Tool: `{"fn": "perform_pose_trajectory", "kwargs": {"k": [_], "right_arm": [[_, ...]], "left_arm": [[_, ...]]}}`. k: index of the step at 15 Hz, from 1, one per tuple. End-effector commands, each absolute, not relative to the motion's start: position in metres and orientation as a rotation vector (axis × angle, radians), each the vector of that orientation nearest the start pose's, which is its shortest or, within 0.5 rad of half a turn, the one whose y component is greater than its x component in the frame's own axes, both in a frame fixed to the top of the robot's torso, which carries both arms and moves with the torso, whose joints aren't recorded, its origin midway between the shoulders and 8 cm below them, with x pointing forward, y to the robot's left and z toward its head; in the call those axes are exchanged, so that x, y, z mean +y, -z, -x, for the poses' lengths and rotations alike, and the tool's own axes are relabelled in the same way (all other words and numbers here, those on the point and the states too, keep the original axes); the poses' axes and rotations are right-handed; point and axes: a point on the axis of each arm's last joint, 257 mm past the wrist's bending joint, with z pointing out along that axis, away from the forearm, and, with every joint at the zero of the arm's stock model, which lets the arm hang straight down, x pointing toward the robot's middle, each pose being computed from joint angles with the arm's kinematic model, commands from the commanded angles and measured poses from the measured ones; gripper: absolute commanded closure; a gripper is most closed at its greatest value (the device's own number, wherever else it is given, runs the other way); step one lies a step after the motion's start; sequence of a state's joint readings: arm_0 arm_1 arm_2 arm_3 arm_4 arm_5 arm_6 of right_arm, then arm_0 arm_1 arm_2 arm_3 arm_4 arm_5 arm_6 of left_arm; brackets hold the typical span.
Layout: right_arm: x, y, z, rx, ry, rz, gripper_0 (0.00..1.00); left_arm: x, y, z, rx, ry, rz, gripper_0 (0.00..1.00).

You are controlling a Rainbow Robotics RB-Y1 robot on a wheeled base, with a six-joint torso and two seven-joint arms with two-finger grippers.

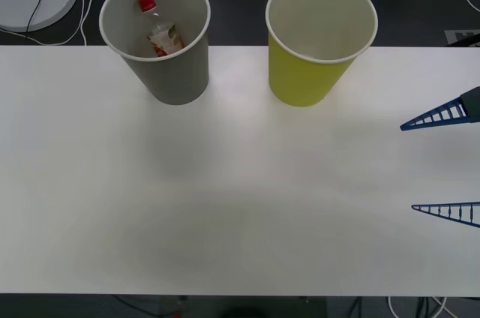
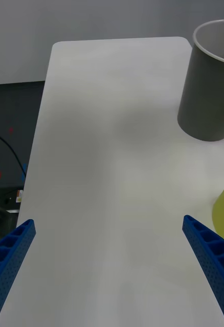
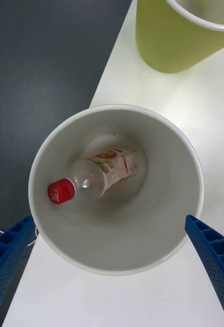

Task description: Put the can into the green bin and the plastic bottle into the gray bin

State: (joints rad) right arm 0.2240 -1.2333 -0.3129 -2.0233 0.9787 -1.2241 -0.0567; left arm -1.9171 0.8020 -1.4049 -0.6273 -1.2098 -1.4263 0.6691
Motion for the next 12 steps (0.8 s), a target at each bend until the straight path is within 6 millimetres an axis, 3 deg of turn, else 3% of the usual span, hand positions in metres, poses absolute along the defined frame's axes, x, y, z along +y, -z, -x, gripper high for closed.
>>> {"fn": "perform_pose_trajectory", "kwargs": {"k": [1,7,12], "right_arm": [[-0.242,0.094,-0.312,1.420,-0.455,1.640,0.00],[-0.242,0.094,-0.312,1.420,-0.455,1.640,0.00],[-0.242,0.094,-0.312,1.420,-0.455,1.640,0.00]], "left_arm": [[0.184,-0.066,-0.580,2.148,-0.087,-1.564,0.00],[0.220,-0.056,-0.556,2.128,-0.011,-1.581,0.00],[0.259,-0.039,-0.525,2.115,0.066,-1.582,0.00]]}}
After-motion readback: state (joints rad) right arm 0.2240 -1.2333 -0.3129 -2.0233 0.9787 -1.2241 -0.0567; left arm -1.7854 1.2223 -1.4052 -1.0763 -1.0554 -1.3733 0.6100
